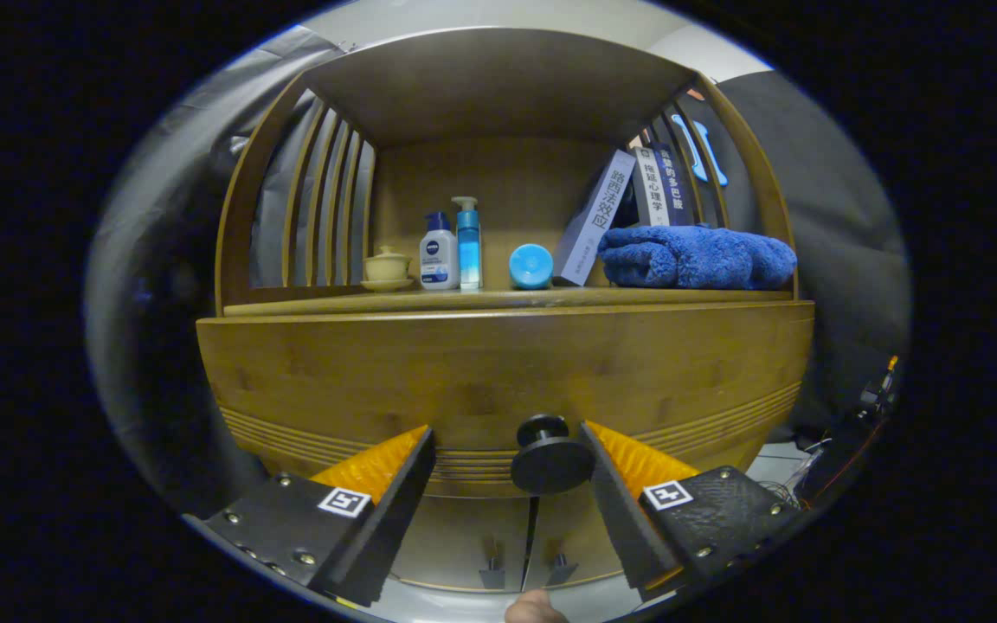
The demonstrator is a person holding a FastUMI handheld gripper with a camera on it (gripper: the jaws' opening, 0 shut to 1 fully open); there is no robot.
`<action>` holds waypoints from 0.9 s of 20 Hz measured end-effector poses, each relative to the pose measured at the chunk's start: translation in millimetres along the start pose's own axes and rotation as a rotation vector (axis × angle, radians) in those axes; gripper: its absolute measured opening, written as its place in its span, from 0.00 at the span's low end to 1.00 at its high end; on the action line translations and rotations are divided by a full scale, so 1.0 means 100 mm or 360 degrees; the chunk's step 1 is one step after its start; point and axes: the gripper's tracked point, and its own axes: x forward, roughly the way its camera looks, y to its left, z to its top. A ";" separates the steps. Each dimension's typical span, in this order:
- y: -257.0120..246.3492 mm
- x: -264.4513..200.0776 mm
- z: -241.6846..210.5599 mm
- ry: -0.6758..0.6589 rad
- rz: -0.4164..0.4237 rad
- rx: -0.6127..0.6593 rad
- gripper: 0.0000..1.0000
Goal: Pull open the drawer, take out the items inside it, and place them on the countertop above the cabinet.
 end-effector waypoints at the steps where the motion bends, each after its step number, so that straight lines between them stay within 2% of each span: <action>1: 0.00 0.02 0.00 0.0008 -0.0002 0.0003 0.99; 13: 0.01 0.06 -0.01 0.0031 -0.0012 -0.0014 0.99; 18: 0.02 -0.16 0.06 0.0061 0.0000 -0.0003 0.99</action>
